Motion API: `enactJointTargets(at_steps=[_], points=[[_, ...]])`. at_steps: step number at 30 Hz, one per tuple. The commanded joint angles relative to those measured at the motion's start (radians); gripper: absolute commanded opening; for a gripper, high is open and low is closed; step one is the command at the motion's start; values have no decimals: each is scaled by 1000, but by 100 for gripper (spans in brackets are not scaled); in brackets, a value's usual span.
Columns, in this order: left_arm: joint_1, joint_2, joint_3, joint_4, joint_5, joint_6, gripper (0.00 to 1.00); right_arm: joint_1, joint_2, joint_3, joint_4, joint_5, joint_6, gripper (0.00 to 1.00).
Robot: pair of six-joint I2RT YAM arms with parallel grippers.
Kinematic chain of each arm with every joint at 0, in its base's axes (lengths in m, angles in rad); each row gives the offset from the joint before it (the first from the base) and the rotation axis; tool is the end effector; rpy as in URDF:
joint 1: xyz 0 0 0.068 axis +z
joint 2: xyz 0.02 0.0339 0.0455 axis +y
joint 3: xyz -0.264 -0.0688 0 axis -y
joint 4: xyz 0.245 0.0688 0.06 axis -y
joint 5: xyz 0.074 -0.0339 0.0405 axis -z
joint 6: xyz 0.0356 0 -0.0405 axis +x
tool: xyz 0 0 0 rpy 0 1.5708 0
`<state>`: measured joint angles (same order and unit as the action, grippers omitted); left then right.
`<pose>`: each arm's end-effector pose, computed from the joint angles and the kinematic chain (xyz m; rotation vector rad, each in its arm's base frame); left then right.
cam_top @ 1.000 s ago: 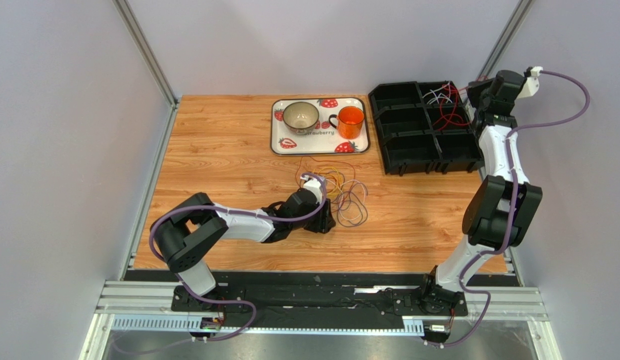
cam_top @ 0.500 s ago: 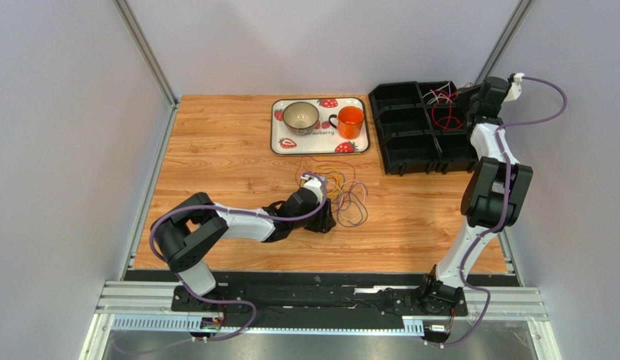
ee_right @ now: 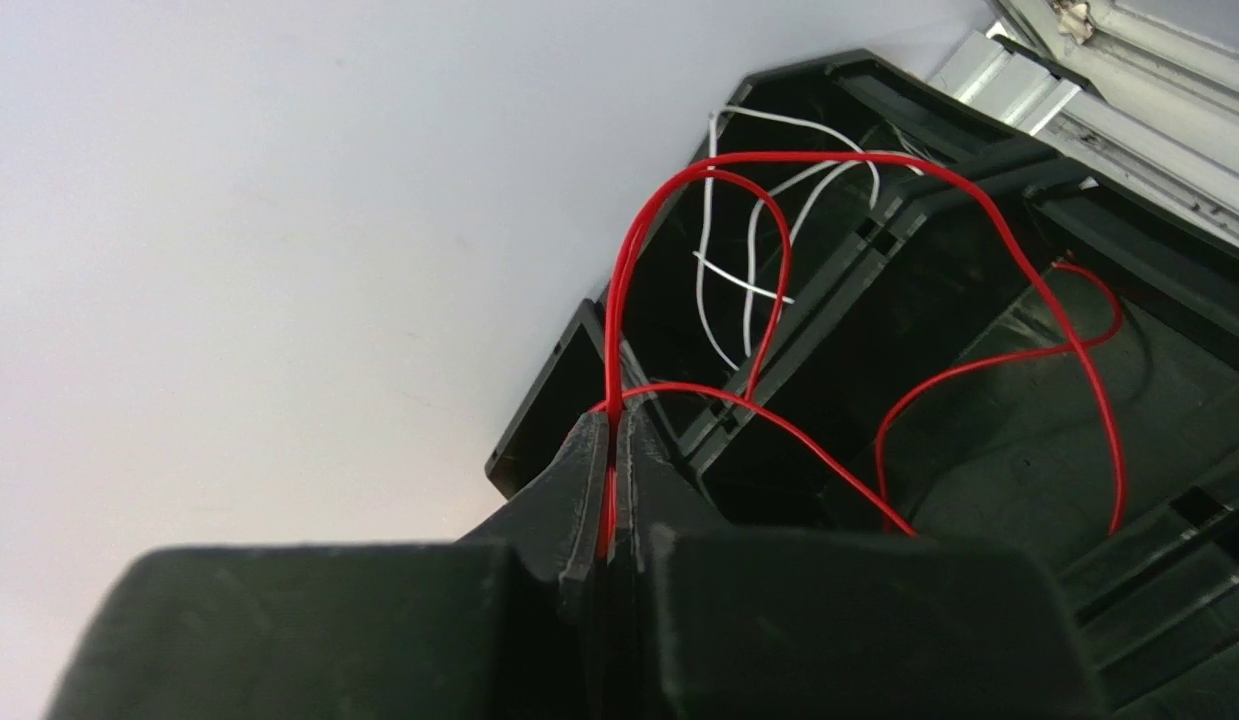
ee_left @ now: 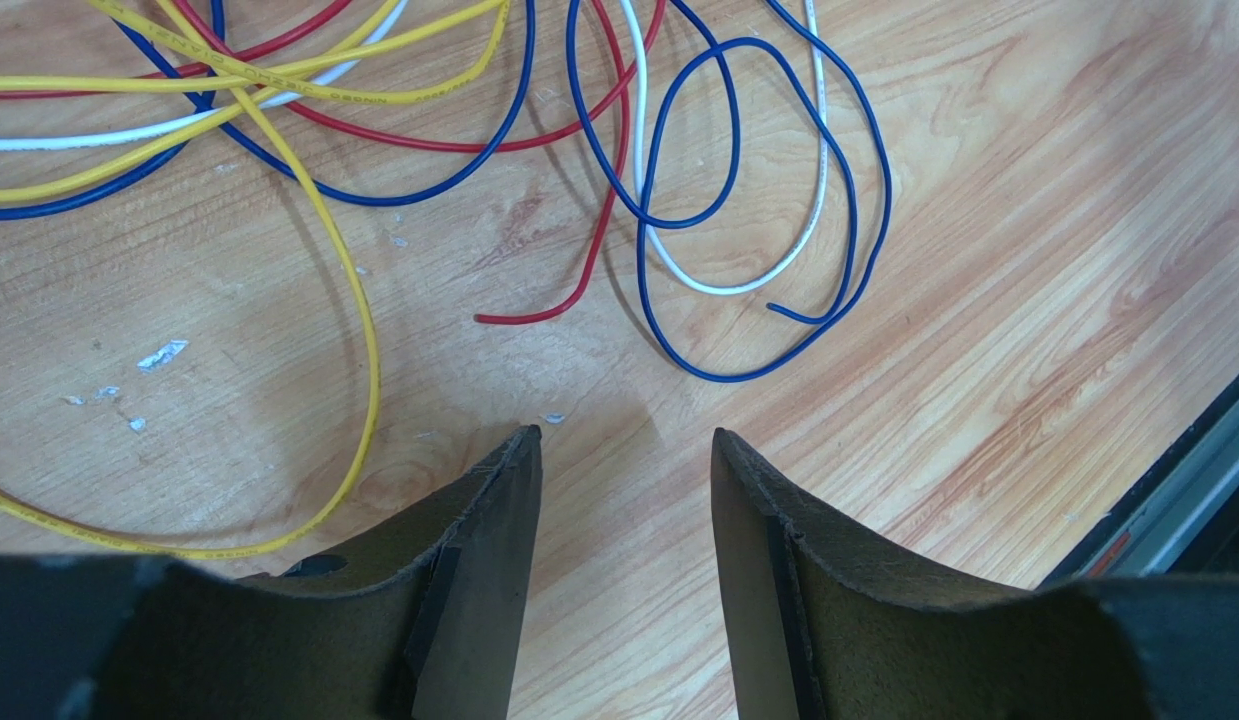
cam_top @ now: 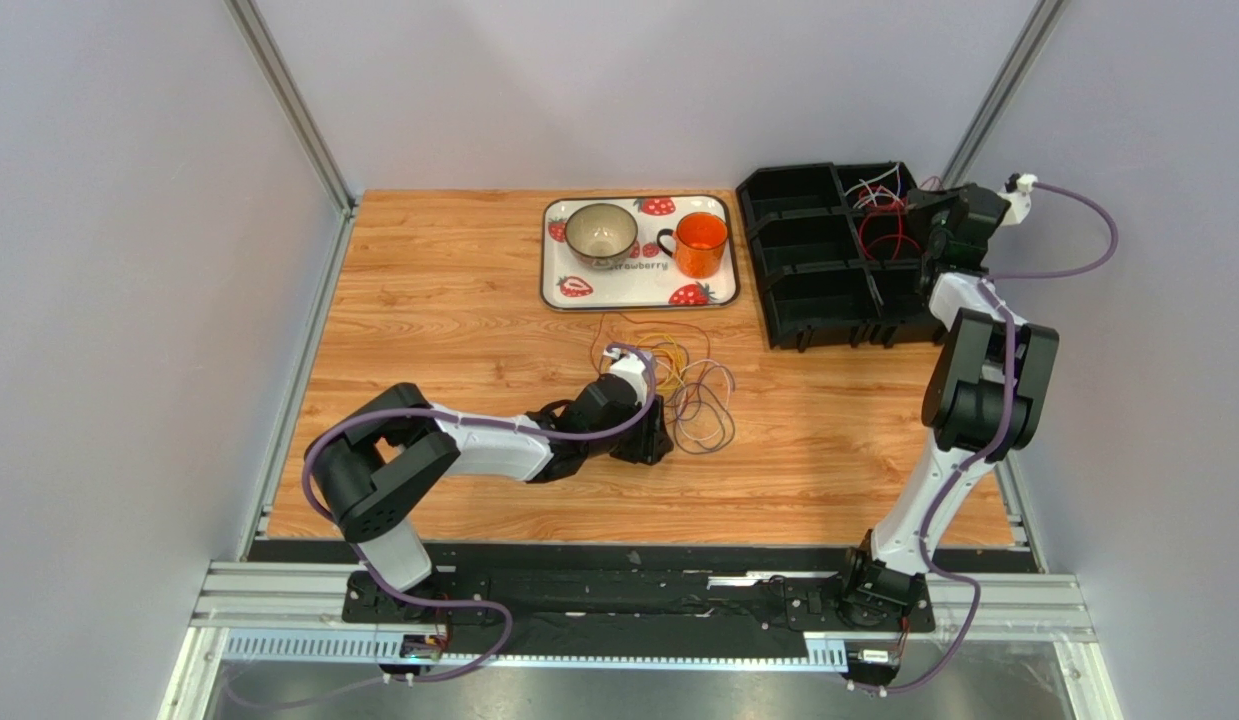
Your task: Untangle the cables
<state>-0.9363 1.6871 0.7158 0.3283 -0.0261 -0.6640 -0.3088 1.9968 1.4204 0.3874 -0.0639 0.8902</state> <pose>0.1941 -0.2621 0.1416 0.3038 2.3307 -0.8223 0.4530 -0.1421 0.2501 0.9673 1.4990 0.4773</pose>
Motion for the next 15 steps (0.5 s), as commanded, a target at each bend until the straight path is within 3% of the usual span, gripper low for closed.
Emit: enactJointTargets(at_steps=[1, 7, 15], points=[[-6, 11, 30, -11, 5, 18, 54, -24, 7, -64, 151, -22, 24, 0], [-6, 13, 33, -14, 5, 18, 54, -24, -55, -212, 104, 7, 24, 0], [-6, 10, 28, -11, 5, 17, 54, -12, -46, -215, -18, 49, -33, 0]])
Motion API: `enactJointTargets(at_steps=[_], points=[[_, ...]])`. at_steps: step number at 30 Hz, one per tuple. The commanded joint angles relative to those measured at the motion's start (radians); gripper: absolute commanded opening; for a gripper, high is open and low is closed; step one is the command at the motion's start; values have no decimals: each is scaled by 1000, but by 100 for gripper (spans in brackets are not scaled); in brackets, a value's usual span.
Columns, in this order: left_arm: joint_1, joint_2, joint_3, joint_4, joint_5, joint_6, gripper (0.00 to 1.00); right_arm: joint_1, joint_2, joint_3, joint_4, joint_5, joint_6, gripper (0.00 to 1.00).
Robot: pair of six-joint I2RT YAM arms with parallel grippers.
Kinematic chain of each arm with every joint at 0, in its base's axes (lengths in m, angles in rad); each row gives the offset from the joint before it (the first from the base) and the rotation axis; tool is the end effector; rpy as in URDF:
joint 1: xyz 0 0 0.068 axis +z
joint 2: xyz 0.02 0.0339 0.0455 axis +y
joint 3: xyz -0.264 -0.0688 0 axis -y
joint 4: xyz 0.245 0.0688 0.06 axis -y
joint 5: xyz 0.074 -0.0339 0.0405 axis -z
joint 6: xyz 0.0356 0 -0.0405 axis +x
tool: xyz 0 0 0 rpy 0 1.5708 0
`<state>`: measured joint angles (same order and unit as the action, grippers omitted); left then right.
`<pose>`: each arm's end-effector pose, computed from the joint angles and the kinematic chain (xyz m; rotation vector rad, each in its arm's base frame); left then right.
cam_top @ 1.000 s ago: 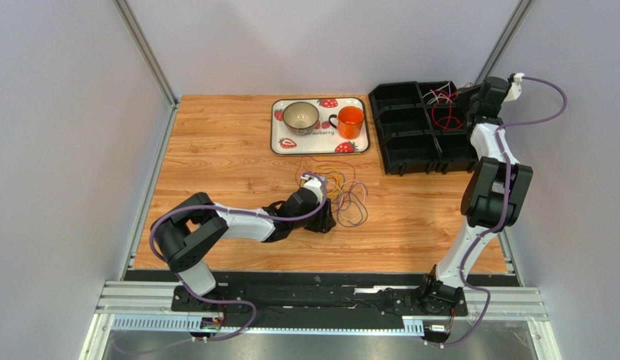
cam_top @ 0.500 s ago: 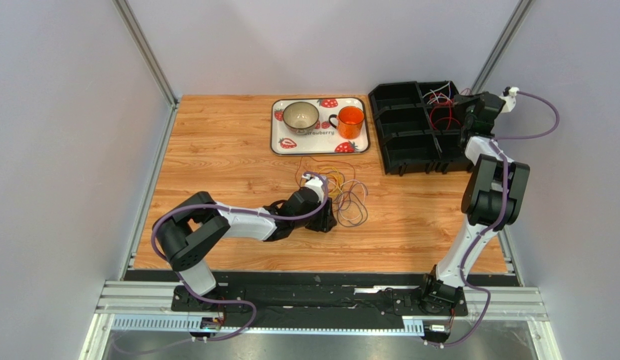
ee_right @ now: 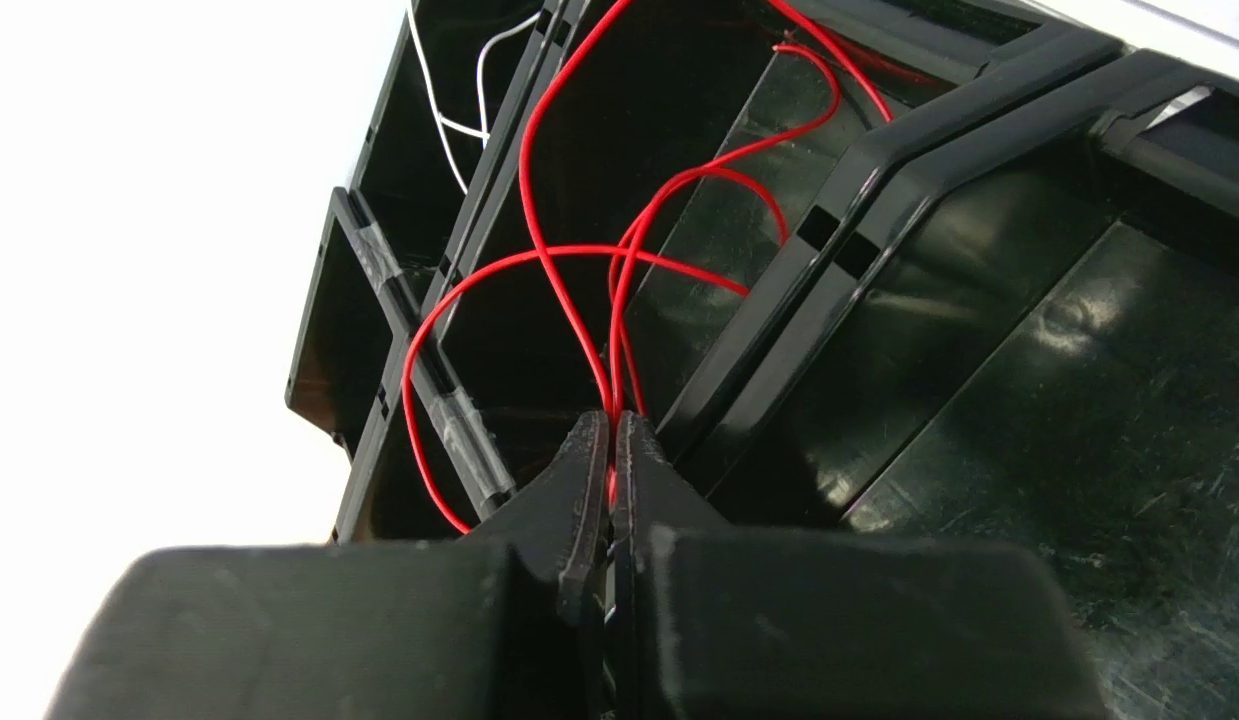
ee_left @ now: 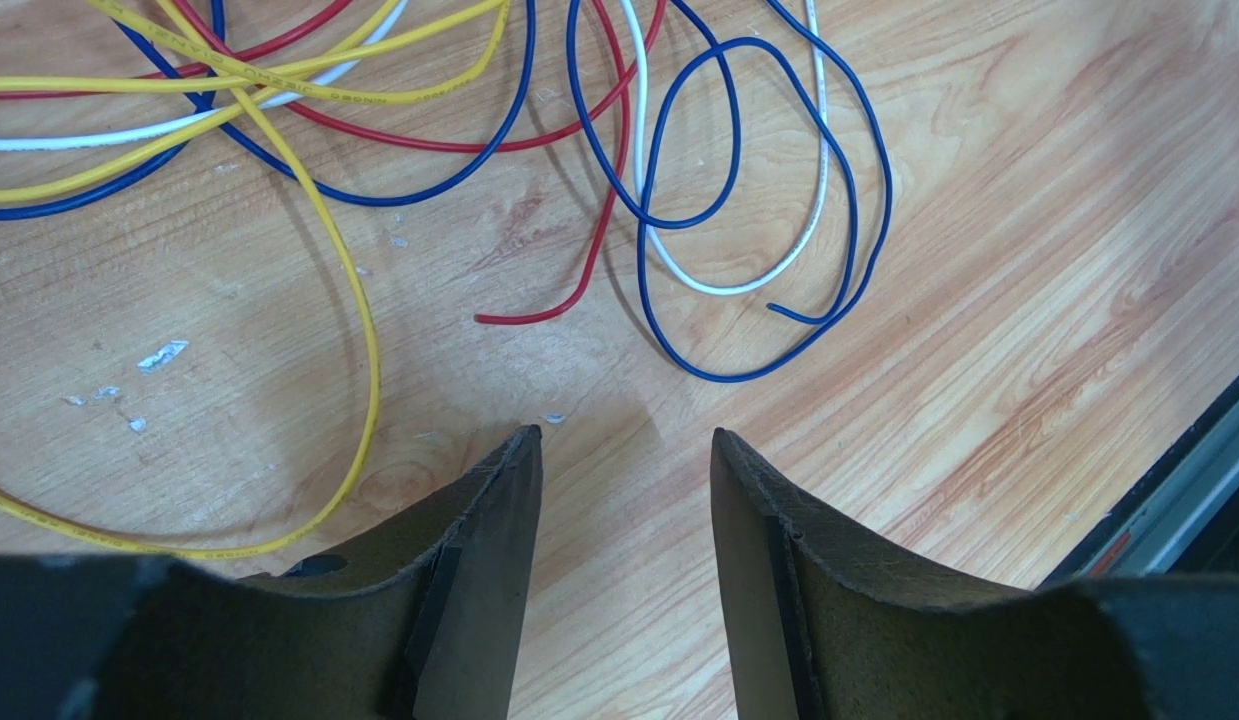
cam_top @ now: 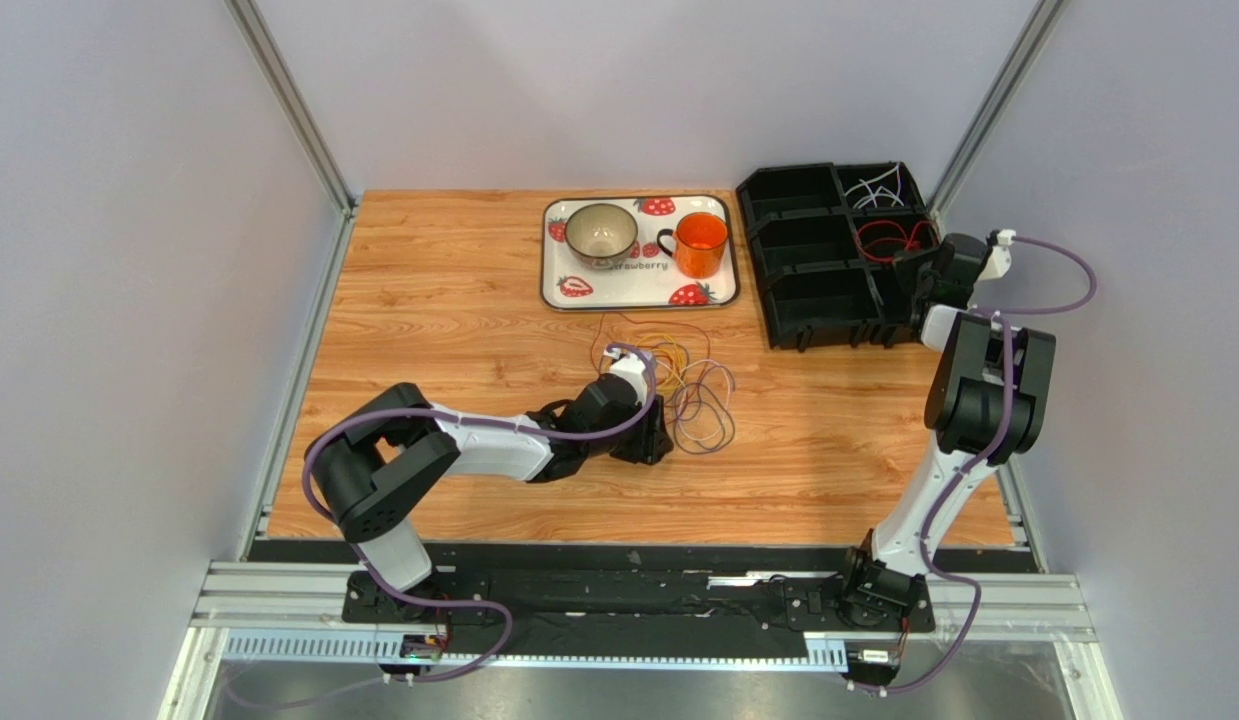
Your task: Untangle the cables
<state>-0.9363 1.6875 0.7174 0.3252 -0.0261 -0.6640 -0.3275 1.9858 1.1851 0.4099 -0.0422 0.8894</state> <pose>0.1942 -0.2622 0.1416 0.3041 2.3324 -0.8209 0.4184 -0.1406 0.1793 1.1108 1.6436 0.4085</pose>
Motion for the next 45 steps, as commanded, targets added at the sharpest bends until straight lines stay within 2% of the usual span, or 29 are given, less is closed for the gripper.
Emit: enactJointTargets(at_steps=[1, 4, 5, 6, 9, 13, 15, 17, 24, 30, 34, 37, 40, 41, 43, 45], points=[[-6, 9, 27, -9, 6, 15, 54, 10, -35, 34, -61, 28, -33, 0], [-6, 9, 27, -11, 5, 17, 54, 27, -42, 60, -97, 42, -53, 0], [-6, 11, 27, -11, 5, 15, 54, 30, -42, 77, -117, 77, -58, 4], [-6, 9, 27, -11, 5, 15, 54, 34, -47, 94, -146, 88, -67, 15], [-6, 9, 27, -11, 5, 15, 54, 35, -77, 128, -209, 133, -73, 37], [-6, 11, 27, -11, 5, 15, 54, 36, -140, 157, -311, 209, -73, 48], [-6, 11, 28, -11, 5, 15, 54, 44, -168, 200, -446, 270, -75, 51], [-6, 14, 28, -11, 5, 14, 54, 47, -217, 203, -494, 338, -72, 55], [-6, 15, 22, -3, 9, 12, 54, 96, -436, 58, -522, 353, -92, 56], [-12, -64, -77, 101, -8, 1, 54, 215, -737, -218, -491, 413, -141, 56], [-13, -110, -150, 179, -15, -16, 55, 252, -951, -401, -545, 308, -150, 55], [-22, -121, -161, 183, -35, -19, 53, 277, -1106, -464, -643, 271, -136, 54], [-42, -149, -170, 178, -90, -13, 52, 320, -1186, -551, -658, 121, -109, 54], [-45, -153, -173, 166, -115, -14, 52, 384, -1191, -567, -683, 63, -104, 53], [-52, -176, -176, 155, -136, -16, 52, 462, -1178, -570, -717, 58, -116, 52], [-55, -201, -180, 138, -166, -17, 52, 606, -1161, -573, -750, 71, -128, 51]])
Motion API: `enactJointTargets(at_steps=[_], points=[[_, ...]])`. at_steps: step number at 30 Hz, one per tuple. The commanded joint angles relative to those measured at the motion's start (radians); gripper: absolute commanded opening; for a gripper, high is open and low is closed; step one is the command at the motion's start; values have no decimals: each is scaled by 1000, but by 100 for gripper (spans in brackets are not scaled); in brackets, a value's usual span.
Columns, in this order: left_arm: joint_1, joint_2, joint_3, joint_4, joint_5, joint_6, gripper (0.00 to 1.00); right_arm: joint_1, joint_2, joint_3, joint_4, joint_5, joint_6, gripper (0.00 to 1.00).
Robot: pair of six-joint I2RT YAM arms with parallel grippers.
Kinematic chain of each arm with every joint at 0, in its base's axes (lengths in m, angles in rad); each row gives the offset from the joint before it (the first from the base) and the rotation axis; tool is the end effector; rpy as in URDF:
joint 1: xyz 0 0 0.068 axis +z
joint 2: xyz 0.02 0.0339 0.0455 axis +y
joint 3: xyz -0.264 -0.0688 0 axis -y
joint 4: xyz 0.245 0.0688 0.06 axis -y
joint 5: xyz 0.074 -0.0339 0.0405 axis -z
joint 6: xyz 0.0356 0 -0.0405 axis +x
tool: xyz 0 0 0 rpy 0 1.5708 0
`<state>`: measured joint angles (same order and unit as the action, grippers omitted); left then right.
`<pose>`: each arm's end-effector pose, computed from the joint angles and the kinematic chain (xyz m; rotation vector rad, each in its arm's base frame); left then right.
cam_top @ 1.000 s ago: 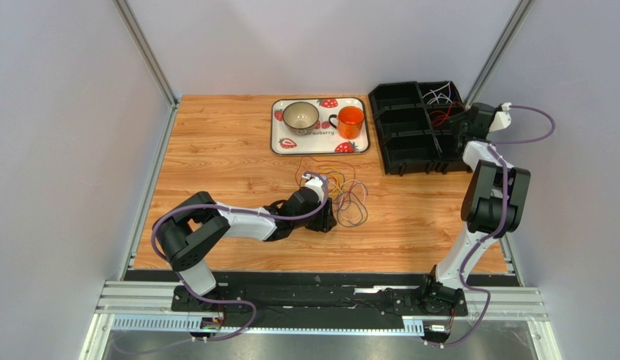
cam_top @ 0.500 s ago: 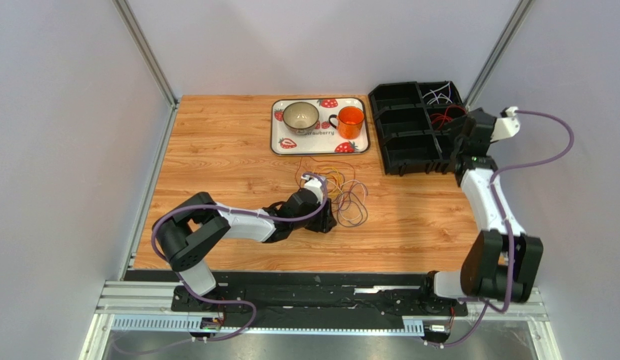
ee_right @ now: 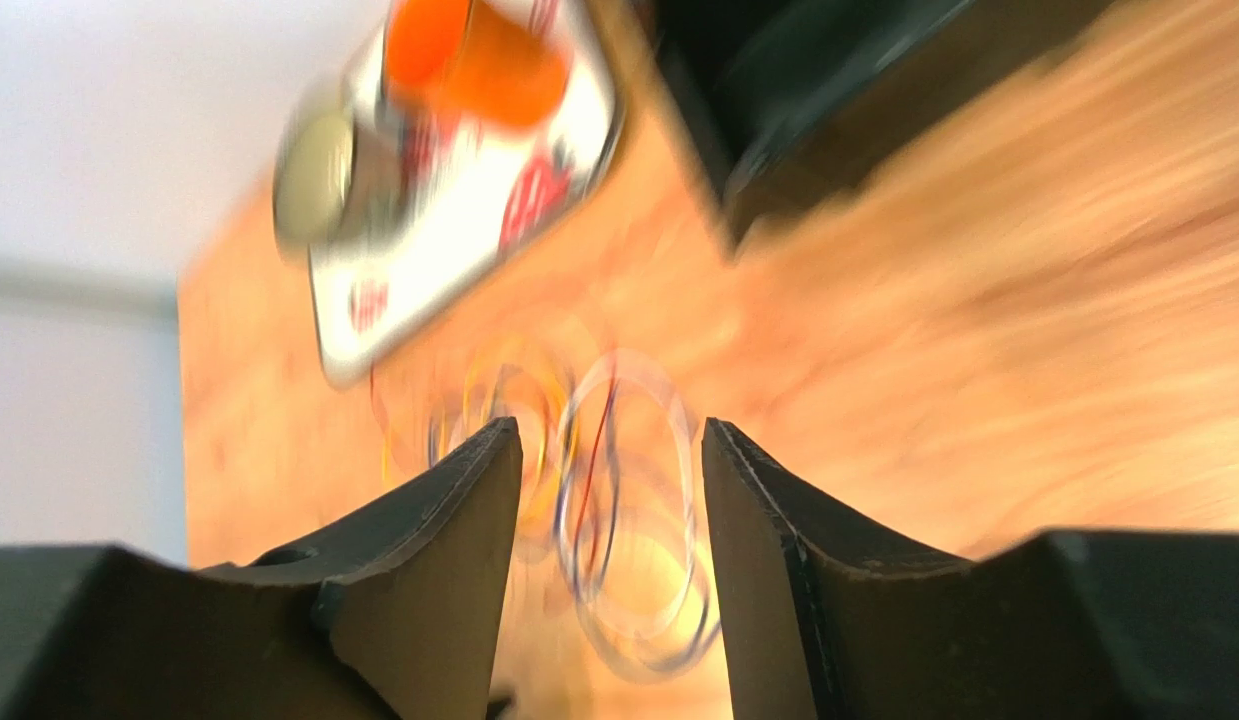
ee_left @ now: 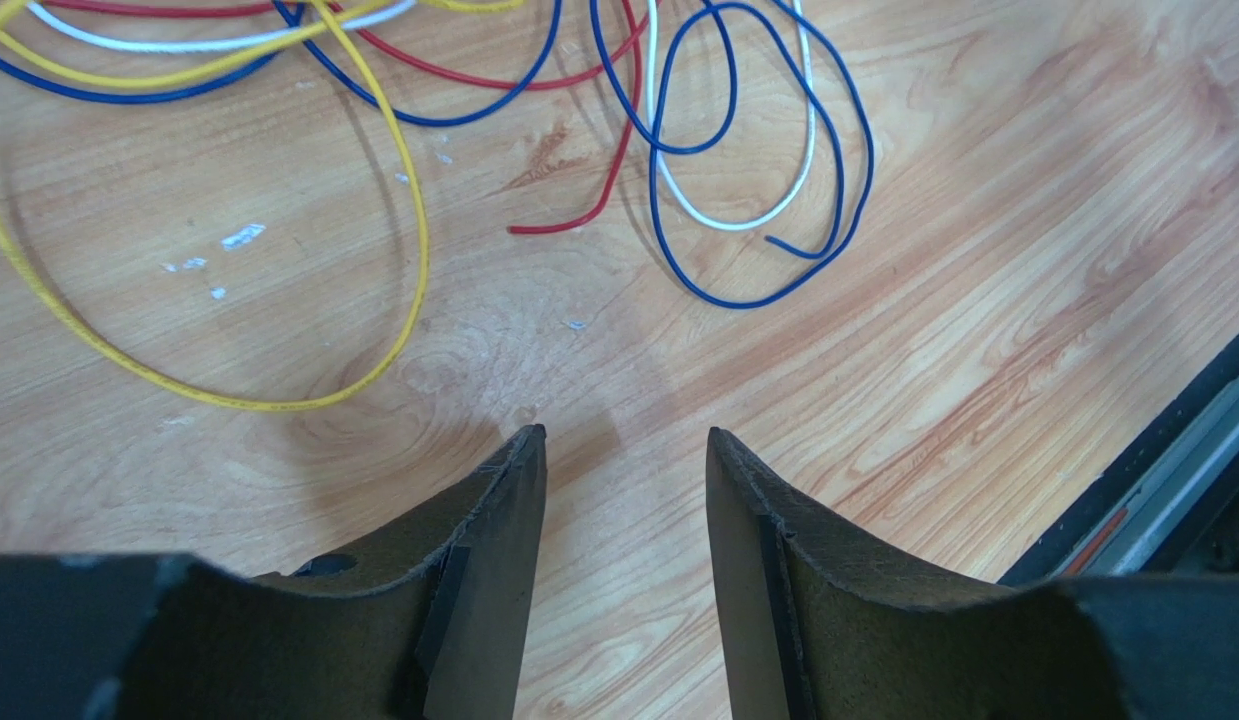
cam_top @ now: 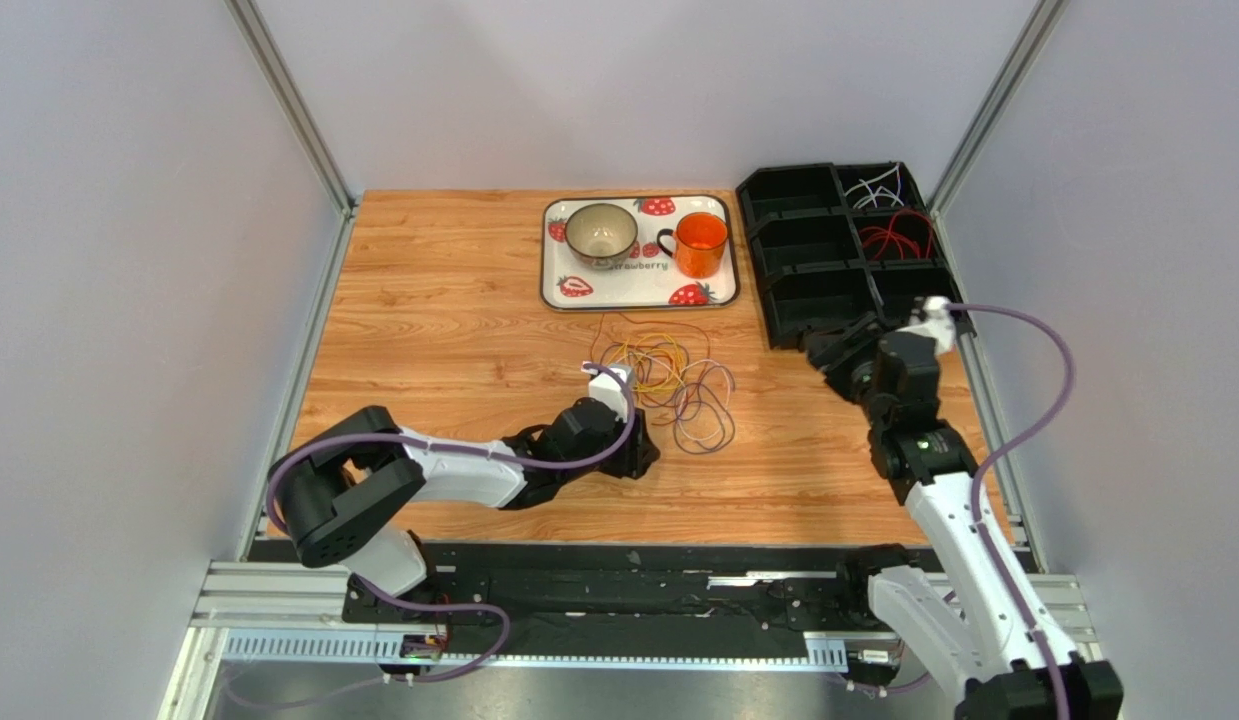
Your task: Untangle the cables
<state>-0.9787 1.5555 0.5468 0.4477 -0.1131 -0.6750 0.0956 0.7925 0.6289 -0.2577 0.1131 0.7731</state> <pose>0.1651 -0.2383 0.1440 0.2706 2.2337 -0.8283 0.1855 0.0138 0.2761 0.7396 1.8767 0.4459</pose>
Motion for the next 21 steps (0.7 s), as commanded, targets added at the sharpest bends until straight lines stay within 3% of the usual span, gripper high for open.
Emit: enactJointTargets(at_steps=[1, 5, 13, 21], points=[[-12, -80, -11, -9, -88, -6, 52, 229, 54, -17, -90, -44, -18, 51], [-12, -155, 24, -134, -146, 23, 52, 438, 118, 0, -124, 25, -41, 50], [-12, -210, 131, -314, -269, 169, 52, 569, 293, 54, -95, 39, -54, 48], [-9, -144, 119, -257, -283, 163, 52, 697, 482, 163, -150, 123, -83, 46]])
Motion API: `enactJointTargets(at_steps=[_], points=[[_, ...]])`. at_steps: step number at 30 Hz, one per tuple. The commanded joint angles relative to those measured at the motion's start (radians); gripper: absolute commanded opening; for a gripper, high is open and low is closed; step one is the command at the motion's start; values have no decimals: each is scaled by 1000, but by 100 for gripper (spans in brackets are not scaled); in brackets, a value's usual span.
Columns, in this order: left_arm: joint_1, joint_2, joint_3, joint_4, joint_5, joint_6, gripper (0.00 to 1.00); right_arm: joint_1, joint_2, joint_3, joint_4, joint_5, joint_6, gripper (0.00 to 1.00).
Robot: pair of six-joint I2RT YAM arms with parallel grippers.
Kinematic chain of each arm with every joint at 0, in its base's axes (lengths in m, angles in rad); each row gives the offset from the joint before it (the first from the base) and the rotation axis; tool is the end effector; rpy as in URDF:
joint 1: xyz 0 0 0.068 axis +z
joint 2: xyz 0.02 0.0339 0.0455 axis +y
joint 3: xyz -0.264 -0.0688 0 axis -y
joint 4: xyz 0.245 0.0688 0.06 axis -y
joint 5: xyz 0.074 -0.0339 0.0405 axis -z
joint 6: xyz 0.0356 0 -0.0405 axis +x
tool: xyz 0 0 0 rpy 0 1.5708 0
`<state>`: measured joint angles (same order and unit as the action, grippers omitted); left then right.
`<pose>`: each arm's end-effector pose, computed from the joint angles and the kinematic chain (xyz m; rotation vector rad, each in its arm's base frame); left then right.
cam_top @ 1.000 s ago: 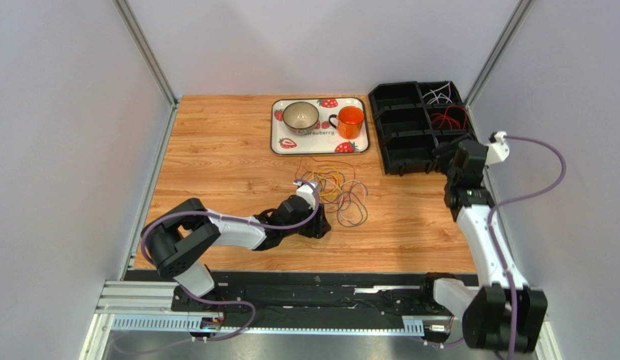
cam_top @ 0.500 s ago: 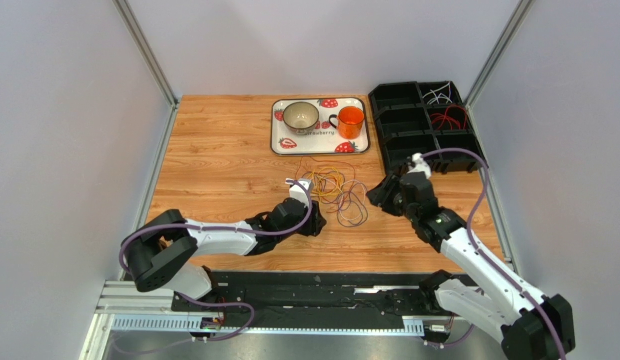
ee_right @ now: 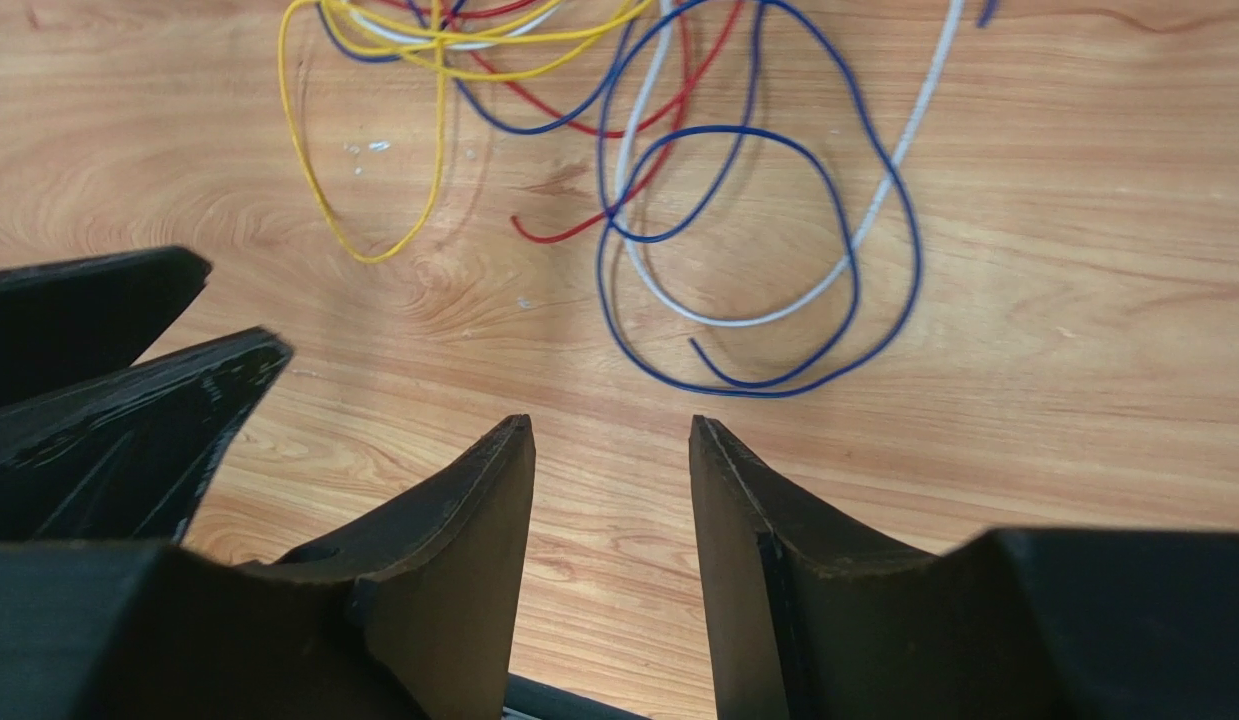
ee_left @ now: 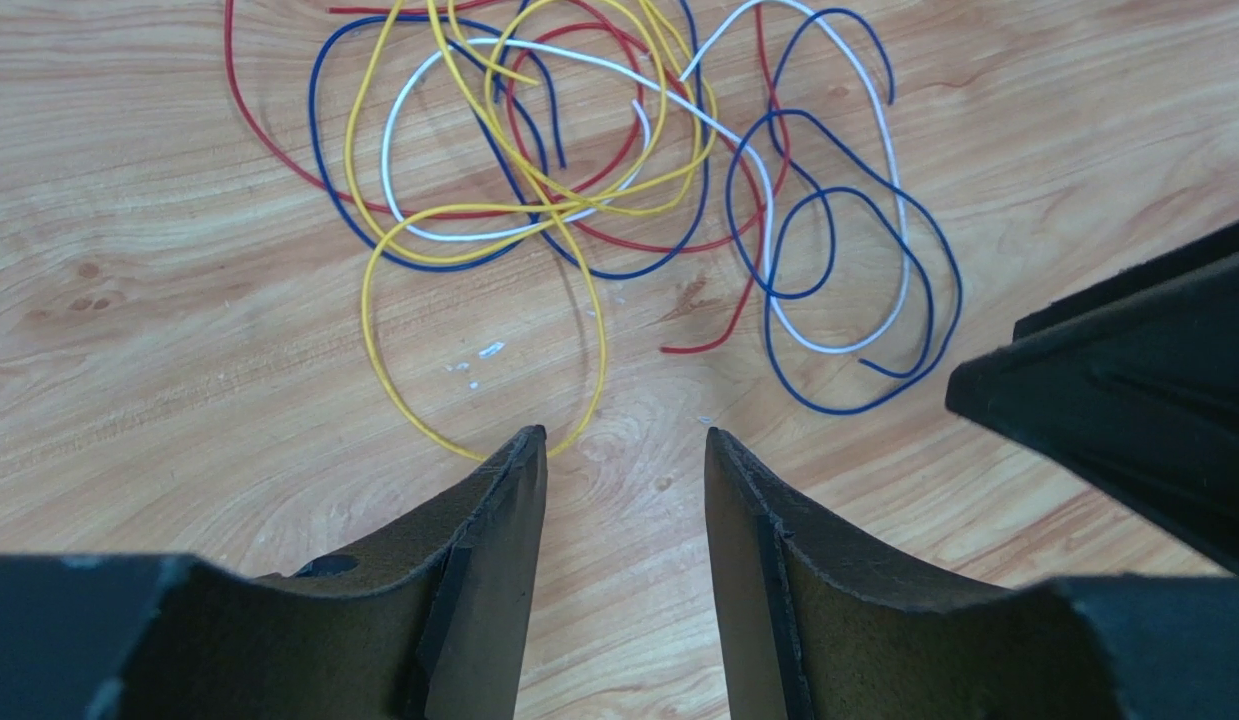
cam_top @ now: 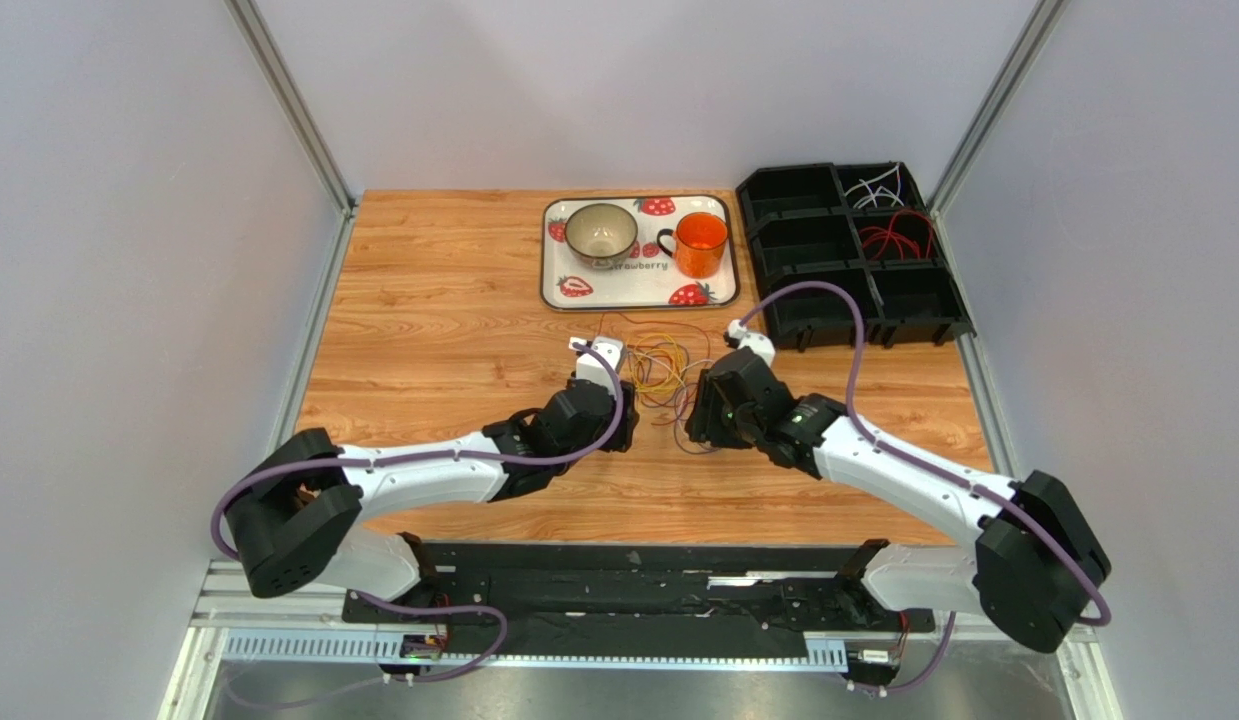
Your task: Untangle the cables
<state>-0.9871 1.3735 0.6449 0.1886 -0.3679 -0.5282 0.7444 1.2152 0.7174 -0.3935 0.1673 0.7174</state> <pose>0.1666 -0.2291 0.1989 0.2626 2.0996 -0.5348 0.1810 0.1586 0.2118 0.0402 2.4950 0.4328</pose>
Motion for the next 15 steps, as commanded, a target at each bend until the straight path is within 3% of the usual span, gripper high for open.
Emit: enactJointTargets(at_steps=[1, 5, 15], points=[[5, 48, 38, -9, -40, 8, 52, 59, 78, 80, -19, 75, -24, 46], [62, 119, 71, -31, 1, -32, 52, 61, 130, 122, -50, 84, -30, 45], [73, 266, 203, -98, 49, -21, 53, 61, 95, 99, -82, 110, -32, 47]])
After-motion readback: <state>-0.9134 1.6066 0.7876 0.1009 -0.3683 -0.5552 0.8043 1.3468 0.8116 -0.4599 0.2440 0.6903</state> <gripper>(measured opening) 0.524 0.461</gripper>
